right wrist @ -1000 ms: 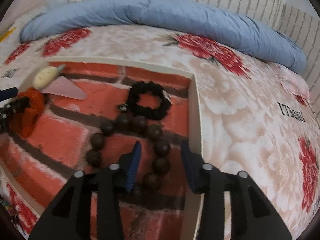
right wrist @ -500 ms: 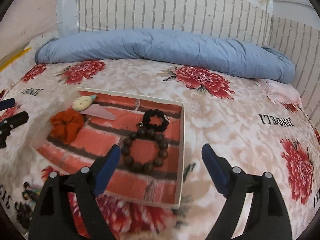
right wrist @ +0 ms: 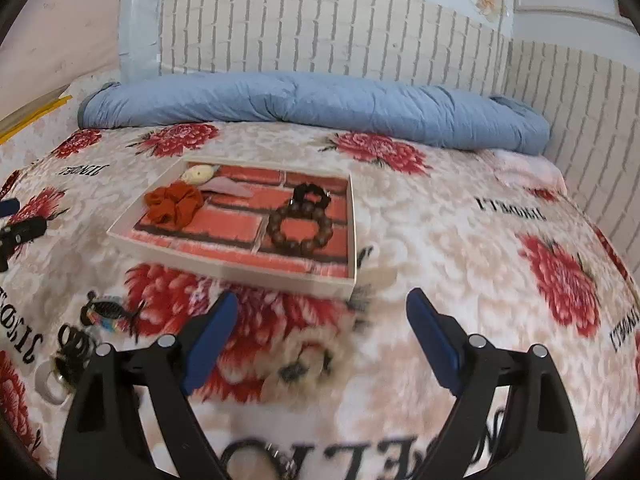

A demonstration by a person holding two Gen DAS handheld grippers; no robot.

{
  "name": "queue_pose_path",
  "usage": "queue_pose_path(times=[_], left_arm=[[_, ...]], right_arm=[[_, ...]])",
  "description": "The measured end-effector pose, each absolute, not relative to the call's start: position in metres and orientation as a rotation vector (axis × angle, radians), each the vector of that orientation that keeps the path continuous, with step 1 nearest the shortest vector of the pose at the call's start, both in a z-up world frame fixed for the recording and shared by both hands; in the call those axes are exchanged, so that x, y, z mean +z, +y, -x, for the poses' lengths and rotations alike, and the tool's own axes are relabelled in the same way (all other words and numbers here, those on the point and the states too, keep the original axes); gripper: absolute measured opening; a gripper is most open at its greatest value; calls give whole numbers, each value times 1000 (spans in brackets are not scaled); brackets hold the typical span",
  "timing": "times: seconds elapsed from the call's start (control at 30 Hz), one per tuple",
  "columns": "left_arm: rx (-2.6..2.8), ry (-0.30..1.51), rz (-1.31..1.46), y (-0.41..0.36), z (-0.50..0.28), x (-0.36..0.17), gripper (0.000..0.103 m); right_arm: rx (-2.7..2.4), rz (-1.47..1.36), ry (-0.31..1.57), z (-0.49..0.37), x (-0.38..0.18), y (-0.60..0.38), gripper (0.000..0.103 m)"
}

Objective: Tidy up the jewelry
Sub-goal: 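Withdraw both tools from the tray toward the remaining jewelry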

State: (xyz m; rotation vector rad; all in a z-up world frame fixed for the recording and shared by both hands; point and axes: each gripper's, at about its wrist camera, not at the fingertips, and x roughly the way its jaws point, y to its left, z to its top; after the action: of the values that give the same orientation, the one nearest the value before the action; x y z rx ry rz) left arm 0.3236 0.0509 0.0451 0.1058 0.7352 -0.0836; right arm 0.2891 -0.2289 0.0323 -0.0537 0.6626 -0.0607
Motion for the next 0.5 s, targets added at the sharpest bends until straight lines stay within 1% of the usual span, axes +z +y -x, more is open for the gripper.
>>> queue_pose_path(times=[0.23,0.5], left_arm=[[-63,767,-123,61,-288,23,98],[-58,803,-89,66,-276,4,98]], right_arm=[[-70,71,674,-257,20,-221,85],[-115,44,711,-245,2,-241,85]])
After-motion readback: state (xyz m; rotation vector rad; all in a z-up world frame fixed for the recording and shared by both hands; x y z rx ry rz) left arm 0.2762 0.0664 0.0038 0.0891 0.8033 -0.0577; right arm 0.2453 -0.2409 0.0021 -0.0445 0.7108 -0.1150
